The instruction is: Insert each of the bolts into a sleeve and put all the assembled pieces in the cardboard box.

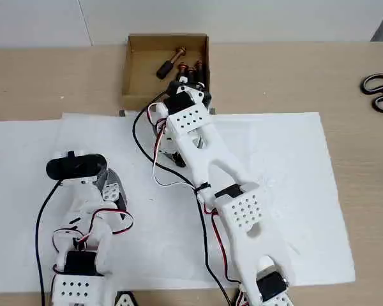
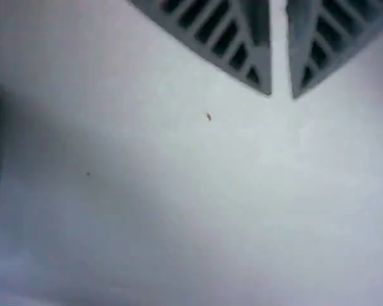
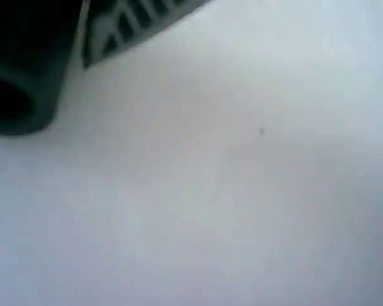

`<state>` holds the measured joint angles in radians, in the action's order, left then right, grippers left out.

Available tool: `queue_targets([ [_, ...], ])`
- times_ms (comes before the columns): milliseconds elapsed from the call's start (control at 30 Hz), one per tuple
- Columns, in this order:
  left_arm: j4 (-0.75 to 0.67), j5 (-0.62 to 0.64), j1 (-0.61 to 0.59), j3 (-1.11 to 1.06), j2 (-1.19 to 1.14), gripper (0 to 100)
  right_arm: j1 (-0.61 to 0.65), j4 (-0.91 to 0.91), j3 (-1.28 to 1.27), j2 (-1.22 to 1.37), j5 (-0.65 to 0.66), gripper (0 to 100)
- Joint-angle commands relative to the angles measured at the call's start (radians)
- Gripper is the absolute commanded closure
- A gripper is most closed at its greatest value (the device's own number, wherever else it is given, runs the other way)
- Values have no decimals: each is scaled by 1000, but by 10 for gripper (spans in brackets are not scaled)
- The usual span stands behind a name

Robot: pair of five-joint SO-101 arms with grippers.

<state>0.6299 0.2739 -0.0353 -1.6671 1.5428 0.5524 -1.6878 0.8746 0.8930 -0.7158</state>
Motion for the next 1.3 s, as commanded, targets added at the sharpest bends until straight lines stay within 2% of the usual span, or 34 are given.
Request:
queue_targets([
  [0, -20, -2, -3, 2, 6, 994, 10, -8, 26, -2, 8, 894],
  [100, -20, -3, -3, 2, 6, 994, 2, -8, 32, -8, 11, 998],
  [300, -20, -3, -3, 2, 6, 994, -24, -18, 32, -68, 38, 995],
  [500, -20, 0, 5, 2, 6, 994, -30, -24, 26, -318, 133, 995],
  [600, 0, 2, 5, 19, 6, 994, -73, -25, -14, -437, 166, 995],
  [700, 173, 2, 8, 197, -2, 994, -128, -25, -104, -553, 170, 995],
  [867, 456, 0, 92, 512, -3, 994, -228, -25, -331, -740, 167, 995],
  [1067, 583, -2, 106, 680, -66, 987, -331, -22, -615, -966, 170, 995],
  [1267, 703, 51, -9, 1027, -431, 961, -444, -16, -887, -1176, 169, 995],
])
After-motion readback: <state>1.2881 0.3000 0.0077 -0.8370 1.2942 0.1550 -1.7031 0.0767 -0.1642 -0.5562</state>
